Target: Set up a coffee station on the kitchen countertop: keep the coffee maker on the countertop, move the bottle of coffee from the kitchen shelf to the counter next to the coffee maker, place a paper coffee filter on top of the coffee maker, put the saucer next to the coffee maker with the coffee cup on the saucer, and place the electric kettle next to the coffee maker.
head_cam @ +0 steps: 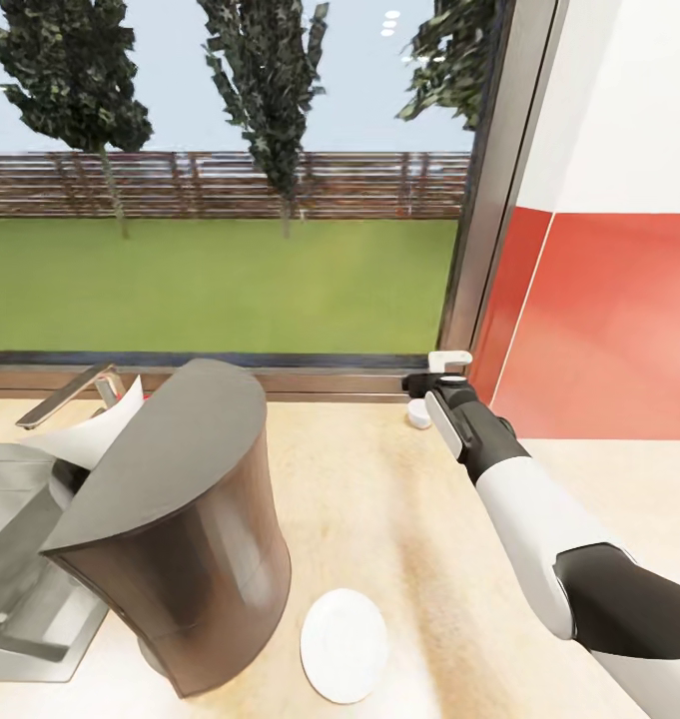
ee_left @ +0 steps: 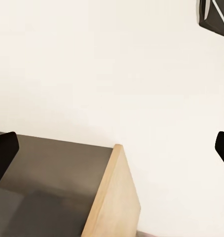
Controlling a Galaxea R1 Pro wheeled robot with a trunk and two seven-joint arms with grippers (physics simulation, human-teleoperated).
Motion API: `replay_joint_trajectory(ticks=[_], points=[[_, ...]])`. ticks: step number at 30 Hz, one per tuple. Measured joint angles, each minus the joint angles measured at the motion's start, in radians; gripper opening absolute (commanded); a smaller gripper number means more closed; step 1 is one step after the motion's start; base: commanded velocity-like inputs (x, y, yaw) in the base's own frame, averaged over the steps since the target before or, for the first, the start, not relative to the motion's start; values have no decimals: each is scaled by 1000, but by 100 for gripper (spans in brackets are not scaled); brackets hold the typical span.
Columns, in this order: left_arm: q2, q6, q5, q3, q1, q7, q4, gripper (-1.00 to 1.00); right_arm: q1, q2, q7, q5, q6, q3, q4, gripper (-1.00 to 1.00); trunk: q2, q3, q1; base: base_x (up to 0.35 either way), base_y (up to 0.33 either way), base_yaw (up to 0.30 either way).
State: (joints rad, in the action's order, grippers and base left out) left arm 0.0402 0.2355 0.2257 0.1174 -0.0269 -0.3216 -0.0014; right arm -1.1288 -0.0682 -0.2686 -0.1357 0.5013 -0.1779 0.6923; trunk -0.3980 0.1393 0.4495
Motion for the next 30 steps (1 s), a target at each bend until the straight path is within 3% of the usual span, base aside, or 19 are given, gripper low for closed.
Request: replay_joint_trajectory(ticks=[30], points=[[1,0,0,1,0,0,-2,100,0,2,-1,-1,0,2,0,100,0,1,0,52,0,1]])
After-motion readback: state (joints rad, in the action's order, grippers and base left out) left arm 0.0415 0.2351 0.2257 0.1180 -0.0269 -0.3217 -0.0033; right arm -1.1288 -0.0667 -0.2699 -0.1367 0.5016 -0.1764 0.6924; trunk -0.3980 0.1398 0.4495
